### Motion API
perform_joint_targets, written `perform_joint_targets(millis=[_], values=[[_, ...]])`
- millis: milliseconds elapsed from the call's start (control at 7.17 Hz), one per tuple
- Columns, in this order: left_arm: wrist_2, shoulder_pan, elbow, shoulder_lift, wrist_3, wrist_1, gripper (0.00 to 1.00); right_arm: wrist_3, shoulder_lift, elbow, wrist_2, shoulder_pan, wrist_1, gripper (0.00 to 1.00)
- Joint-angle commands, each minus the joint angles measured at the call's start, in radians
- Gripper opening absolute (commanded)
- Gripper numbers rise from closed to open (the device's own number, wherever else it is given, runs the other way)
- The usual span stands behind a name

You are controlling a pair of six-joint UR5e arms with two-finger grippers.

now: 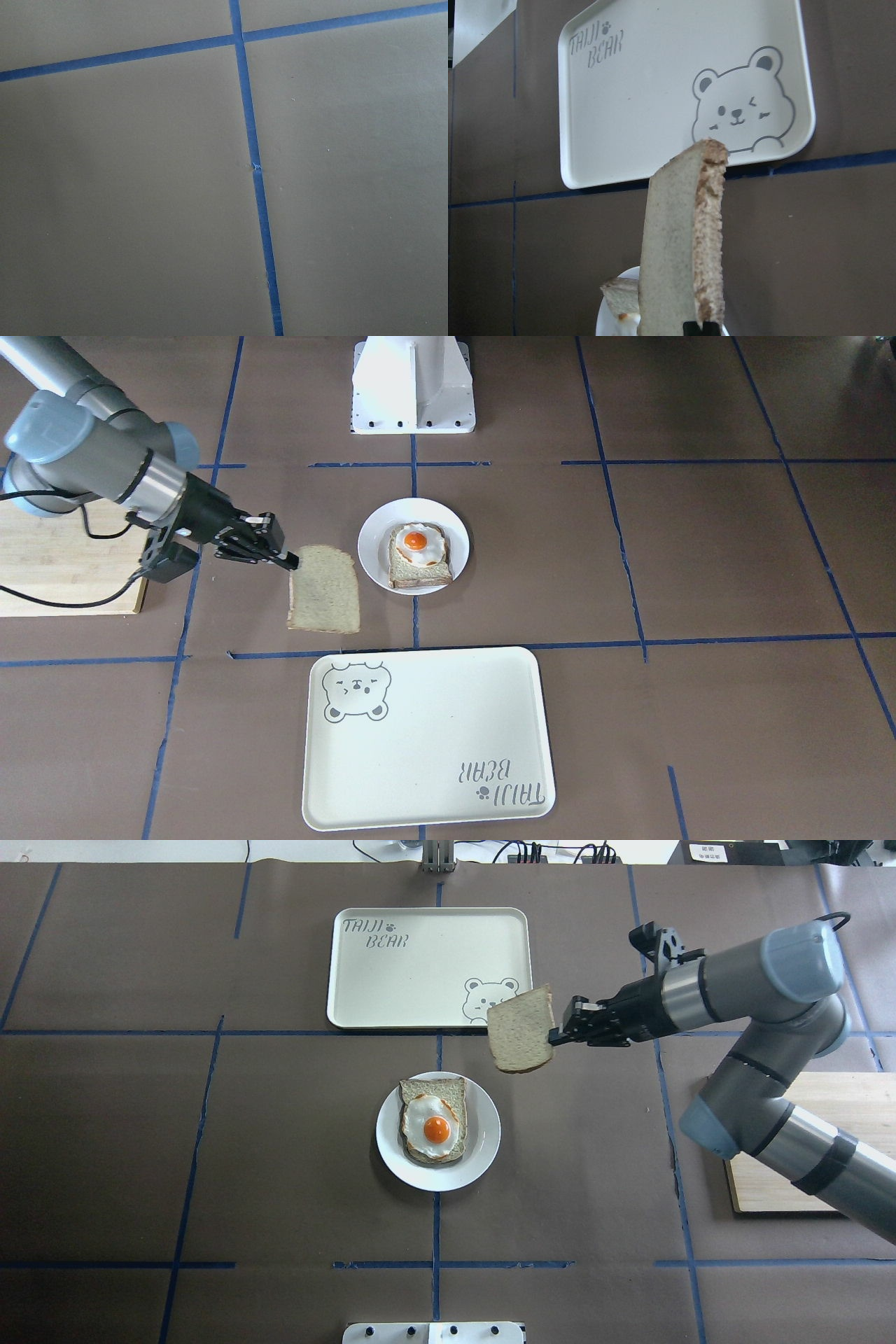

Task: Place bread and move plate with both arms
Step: 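Lift the bread slice with the right gripper and carry it over the plate, then lower the bread onto the egg toast and open the right gripper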

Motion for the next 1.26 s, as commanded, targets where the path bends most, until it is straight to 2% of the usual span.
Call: perform_joint_targets(millis=[0, 140, 419, 1116], values=[[0.000, 0.000, 0.000, 0.000, 0.000, 0.000, 1.00, 0.047, 0.037, 0.033, -0.203, -0.161, -0.001, 0.00], [0.000, 0.000, 0.000, 0.000, 0.000, 0.000, 1.00, 0.047, 0.054, 0.028, -0.279, -0.226, 0.001, 0.00], [0.000, 0.000, 0.000, 0.000, 0.000, 0.000, 1.00, 0.039, 0.065, 0.021, -0.352, -0.295, 0.001, 0.00], [0.000, 0.000, 0.002, 0.000, 0.000, 0.002, 1.00, 0.029, 0.010, 0.024, -0.369, -0.332, 0.010, 0.00]])
